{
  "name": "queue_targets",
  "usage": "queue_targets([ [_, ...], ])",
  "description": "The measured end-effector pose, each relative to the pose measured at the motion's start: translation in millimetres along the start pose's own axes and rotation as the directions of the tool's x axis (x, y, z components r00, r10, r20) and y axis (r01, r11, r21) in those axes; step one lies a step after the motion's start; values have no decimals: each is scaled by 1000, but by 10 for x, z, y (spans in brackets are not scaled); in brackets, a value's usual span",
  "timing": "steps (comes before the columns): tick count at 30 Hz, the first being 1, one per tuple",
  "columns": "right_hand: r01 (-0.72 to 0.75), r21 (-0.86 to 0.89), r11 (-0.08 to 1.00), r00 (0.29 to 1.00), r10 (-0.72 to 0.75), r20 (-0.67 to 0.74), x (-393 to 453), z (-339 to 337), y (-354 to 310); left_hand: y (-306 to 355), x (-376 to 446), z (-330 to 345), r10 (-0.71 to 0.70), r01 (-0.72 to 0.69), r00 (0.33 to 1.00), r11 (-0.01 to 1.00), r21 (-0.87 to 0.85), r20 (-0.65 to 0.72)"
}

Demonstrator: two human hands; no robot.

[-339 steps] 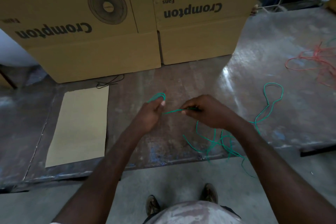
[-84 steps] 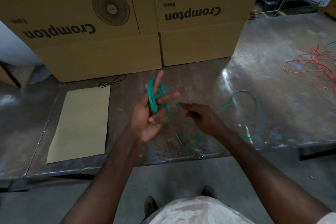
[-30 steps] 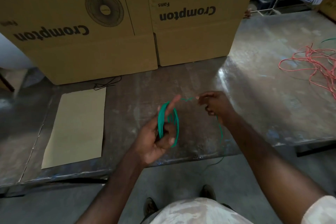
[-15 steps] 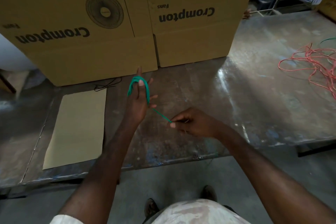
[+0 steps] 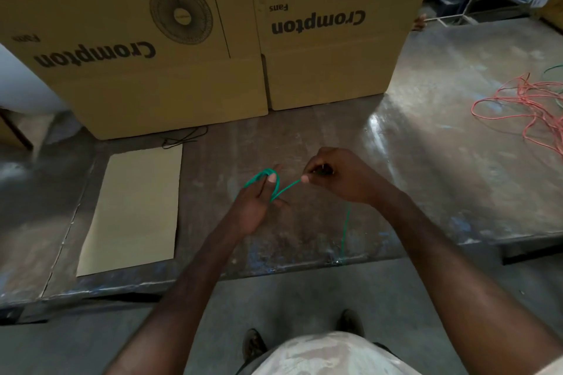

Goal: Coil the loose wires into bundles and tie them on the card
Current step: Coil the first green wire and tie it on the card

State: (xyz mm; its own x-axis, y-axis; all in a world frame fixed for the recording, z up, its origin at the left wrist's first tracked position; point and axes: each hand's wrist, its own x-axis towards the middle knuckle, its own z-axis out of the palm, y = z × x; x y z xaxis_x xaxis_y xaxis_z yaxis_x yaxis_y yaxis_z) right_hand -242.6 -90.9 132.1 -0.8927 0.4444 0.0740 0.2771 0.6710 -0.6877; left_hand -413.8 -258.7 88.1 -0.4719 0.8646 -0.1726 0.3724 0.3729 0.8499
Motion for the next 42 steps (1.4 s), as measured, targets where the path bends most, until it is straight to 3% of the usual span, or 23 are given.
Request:
queue_targets([
  [4,9,34,999,1000,-8,-26,37,-2,188,113,-193,41,-110,247,917,911,-329,384],
  [7,44,63,997,998,-41,-49,42,72,225,137,-323,1,-103,436,828,737,-517,552],
  [9,40,139,990,994,-26,-103,18,116,250,141,-362,-65,-20,509,782,597,-620,623],
  [12,-24,411,911,992,73,-105,-70,189,297,146,-382,-169,179,525,764,389,-757,621],
  [15,-99,585,805,988,152,-42,-196,343,330,182,-296,-283,414,497,758,134,-858,504],
  [17,-144,645,751,982,189,0,-260,472,311,284,-217,-356,441,446,795,43,-894,417],
  [19,-157,682,714,981,190,27,-292,597,240,438,-151,-404,341,322,881,75,-944,327],
  [22,-194,683,704,979,184,89,-311,732,108,657,-38,-395,107,92,987,225,-970,119],
  [26,-241,656,715,965,106,239,-386,719,-70,800,130,-371,-26,-127,987,498,-858,-161],
  [30,-220,527,821,939,32,341,-420,409,-292,690,256,-368,78,-237,938,854,-464,-337],
  [33,-147,431,891,961,26,274,-401,33,-372,421,229,-292,66,-96,964,990,-103,-259],
  [36,-122,365,923,978,50,200,-379,-309,-352,233,55,-210,53,-43,989,996,75,-138],
  [40,-107,283,953,991,80,105,-332,-501,-210,197,-125,-83,-38,37,999,999,-22,-36],
  [42,-103,313,944,995,95,41,-286,-488,-152,120,-149,-32,-77,88,992,989,-116,103],
])
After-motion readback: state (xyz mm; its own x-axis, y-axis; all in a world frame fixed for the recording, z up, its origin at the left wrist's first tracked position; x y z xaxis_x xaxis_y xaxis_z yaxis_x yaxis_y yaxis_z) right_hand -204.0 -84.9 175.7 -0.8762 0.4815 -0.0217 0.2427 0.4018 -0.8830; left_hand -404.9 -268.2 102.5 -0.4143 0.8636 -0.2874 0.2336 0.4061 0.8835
